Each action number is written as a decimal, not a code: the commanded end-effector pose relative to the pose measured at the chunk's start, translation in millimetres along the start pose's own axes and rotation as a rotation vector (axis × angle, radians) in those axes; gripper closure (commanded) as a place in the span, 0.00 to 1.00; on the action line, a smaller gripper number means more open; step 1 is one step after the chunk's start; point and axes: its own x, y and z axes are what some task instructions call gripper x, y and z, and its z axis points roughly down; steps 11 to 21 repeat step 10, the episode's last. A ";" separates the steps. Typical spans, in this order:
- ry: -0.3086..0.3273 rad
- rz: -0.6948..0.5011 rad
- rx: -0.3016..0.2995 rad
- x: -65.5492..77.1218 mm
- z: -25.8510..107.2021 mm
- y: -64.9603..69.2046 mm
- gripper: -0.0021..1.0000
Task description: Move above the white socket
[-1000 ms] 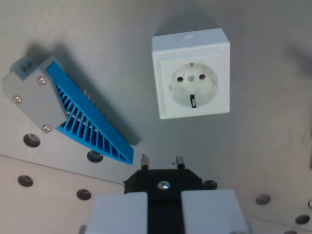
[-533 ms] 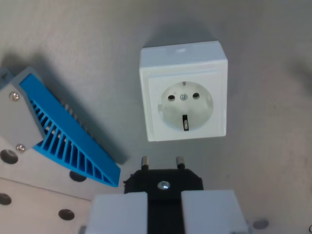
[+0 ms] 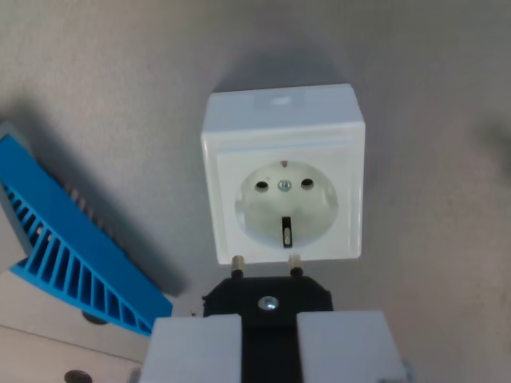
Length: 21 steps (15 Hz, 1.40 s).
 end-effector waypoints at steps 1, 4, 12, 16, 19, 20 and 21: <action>0.082 -0.041 -0.045 -4.2 10.6 5.4 1.00; 0.079 -0.042 -0.044 -3.8 16.6 7.4 1.00; 0.072 -0.040 -0.041 -3.3 24.0 10.0 1.00; 0.072 -0.040 -0.041 -3.3 24.0 10.0 1.00; 0.072 -0.040 -0.041 -3.3 24.0 10.0 1.00; 0.072 -0.040 -0.041 -3.3 24.0 10.0 1.00; 0.072 -0.040 -0.041 -3.3 24.0 10.0 1.00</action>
